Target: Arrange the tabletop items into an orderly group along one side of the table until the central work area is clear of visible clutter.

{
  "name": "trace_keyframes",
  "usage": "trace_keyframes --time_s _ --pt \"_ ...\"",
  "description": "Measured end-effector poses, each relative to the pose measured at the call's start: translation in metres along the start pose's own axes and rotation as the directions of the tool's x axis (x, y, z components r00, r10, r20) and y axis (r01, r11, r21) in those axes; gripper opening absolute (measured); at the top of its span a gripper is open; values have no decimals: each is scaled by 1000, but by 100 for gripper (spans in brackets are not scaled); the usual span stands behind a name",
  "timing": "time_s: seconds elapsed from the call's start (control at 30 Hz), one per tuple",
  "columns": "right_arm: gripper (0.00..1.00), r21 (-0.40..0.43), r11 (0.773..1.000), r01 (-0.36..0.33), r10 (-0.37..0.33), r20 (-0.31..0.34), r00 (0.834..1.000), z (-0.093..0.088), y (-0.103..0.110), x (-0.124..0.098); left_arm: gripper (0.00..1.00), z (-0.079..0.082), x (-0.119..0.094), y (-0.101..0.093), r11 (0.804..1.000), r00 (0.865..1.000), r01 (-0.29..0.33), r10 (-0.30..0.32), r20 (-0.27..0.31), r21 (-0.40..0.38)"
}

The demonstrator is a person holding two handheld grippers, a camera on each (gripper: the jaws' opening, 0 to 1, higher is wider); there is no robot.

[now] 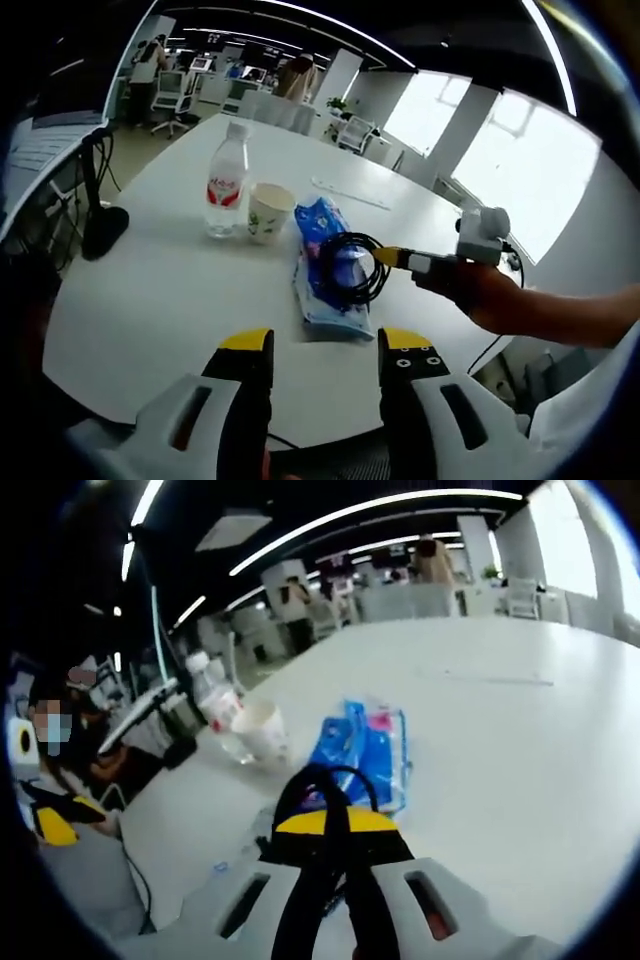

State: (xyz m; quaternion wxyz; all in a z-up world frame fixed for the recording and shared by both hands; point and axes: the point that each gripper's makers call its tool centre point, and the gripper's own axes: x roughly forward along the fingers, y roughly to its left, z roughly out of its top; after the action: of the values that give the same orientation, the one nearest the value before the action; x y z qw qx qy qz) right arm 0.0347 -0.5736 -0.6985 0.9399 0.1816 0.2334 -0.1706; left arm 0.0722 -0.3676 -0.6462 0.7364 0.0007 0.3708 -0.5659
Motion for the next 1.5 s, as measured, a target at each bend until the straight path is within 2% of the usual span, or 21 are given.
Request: trace_keyframes --time_s 0.2,0.53,0.83,1.07,1.5 --pt "1 -26 1000 -13 13 -3 1000 -2 3 -8 40 -3 -2 -1 1000 1000 3 -3 1 -2" --pt "0 -53 998 -30 31 18 999 3 6 -24 40 -6 -6 1 1000 1000 -1 1 5 -16" --pt "0 -69 998 -14 16 35 999 6 2 -46 40 -8 -5 -1 1000 1000 4 -4 6 -18" --pt "0 -63 998 21 -18 48 999 8 -12 -65 41 -14 -3 0 1000 1000 9 -9 -1 -23" --pt "0 1 992 128 -128 60 990 -2 -60 -105 41 -9 0 2 1000 1000 2 -2 -10 12"
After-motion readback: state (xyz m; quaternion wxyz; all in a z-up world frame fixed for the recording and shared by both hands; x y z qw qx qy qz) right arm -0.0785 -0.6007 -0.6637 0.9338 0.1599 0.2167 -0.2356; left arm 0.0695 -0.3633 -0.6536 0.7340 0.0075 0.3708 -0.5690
